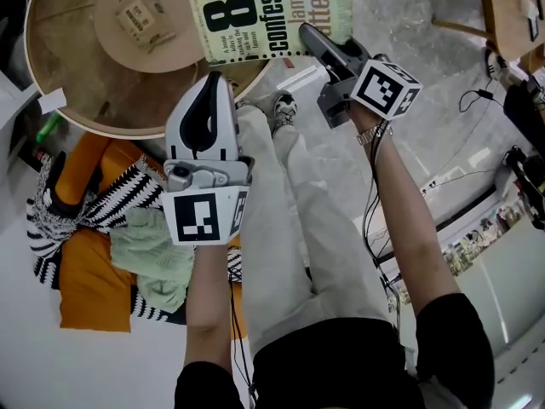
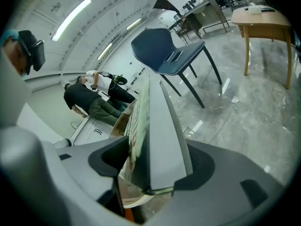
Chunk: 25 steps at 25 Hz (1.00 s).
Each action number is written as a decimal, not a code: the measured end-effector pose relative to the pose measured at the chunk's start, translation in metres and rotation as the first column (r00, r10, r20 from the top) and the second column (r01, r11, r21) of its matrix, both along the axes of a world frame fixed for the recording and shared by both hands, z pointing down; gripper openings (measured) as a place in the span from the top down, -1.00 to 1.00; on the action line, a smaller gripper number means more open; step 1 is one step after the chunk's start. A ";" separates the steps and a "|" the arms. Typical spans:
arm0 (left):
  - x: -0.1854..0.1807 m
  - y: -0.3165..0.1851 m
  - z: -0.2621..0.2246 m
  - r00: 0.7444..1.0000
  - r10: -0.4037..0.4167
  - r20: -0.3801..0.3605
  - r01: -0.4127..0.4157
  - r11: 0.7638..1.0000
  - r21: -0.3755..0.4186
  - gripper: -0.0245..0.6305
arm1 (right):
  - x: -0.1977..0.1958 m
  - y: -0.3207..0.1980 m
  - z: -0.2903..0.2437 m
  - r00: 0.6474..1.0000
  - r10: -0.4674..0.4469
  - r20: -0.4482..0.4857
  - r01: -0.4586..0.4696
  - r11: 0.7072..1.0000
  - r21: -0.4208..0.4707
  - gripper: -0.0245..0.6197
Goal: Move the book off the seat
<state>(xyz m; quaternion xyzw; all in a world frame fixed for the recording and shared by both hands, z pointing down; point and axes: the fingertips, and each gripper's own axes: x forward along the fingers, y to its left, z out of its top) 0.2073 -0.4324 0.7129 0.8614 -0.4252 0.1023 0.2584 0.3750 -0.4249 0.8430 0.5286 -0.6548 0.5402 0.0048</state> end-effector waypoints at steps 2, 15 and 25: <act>0.001 0.000 0.001 1.000 0.004 0.001 -0.004 1.000 0.000 0.90 | 0.001 0.000 0.006 1.000 0.006 0.007 -0.006 1.000 -0.006 0.05; 0.001 0.014 0.007 1.000 0.013 0.009 -0.013 1.000 0.011 0.90 | 0.011 0.003 0.041 0.998 0.053 -0.016 -0.053 0.998 -0.037 -0.18; 0.000 0.011 0.013 1.000 0.019 0.015 -0.019 1.000 -0.007 0.90 | 0.014 0.000 0.060 0.996 0.067 -0.058 -0.072 0.993 -0.092 -0.26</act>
